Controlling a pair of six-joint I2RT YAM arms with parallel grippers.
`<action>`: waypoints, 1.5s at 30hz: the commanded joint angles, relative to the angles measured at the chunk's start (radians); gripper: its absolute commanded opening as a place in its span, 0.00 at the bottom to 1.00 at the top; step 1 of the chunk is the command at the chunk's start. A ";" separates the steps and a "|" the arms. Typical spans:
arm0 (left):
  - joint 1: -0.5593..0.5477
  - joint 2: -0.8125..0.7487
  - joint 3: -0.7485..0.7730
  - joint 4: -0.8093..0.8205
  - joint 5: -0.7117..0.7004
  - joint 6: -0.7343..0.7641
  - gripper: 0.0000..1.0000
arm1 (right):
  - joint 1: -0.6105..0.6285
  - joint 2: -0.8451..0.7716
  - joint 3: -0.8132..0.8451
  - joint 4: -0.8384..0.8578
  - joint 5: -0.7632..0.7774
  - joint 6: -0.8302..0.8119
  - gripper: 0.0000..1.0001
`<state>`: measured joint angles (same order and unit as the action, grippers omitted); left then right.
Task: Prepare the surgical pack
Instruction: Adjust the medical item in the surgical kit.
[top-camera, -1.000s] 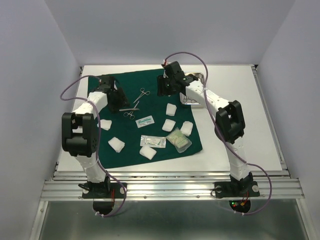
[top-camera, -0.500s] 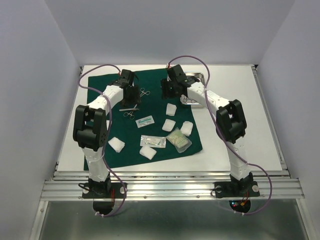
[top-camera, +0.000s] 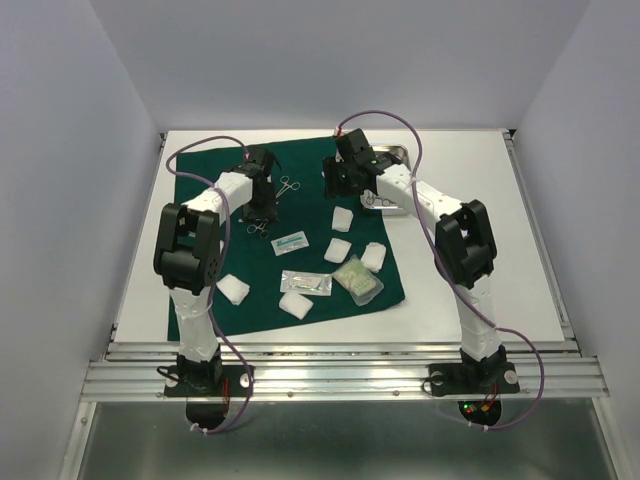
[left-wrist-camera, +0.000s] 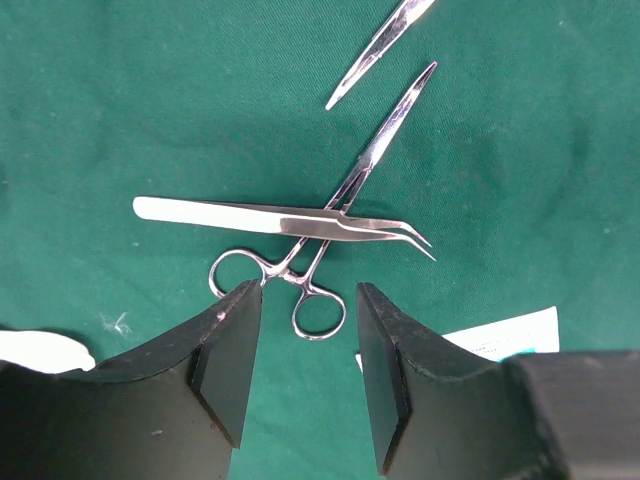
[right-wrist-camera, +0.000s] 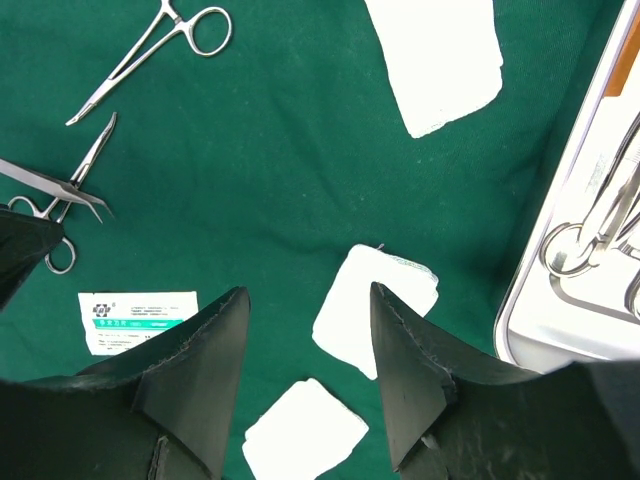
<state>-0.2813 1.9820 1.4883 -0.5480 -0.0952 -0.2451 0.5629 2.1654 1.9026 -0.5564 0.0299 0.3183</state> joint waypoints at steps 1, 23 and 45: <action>-0.009 0.011 0.041 -0.013 -0.009 0.020 0.53 | 0.003 -0.068 0.004 0.041 0.007 0.008 0.57; -0.024 0.141 0.107 -0.027 -0.028 -0.017 0.41 | 0.003 -0.070 -0.005 0.042 -0.001 0.016 0.57; -0.047 0.035 0.144 0.066 0.330 -0.085 0.00 | 0.003 -0.104 -0.028 0.052 0.013 0.024 0.56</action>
<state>-0.3069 2.0487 1.5906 -0.5152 0.1196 -0.2886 0.5629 2.1269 1.8690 -0.5457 0.0277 0.3367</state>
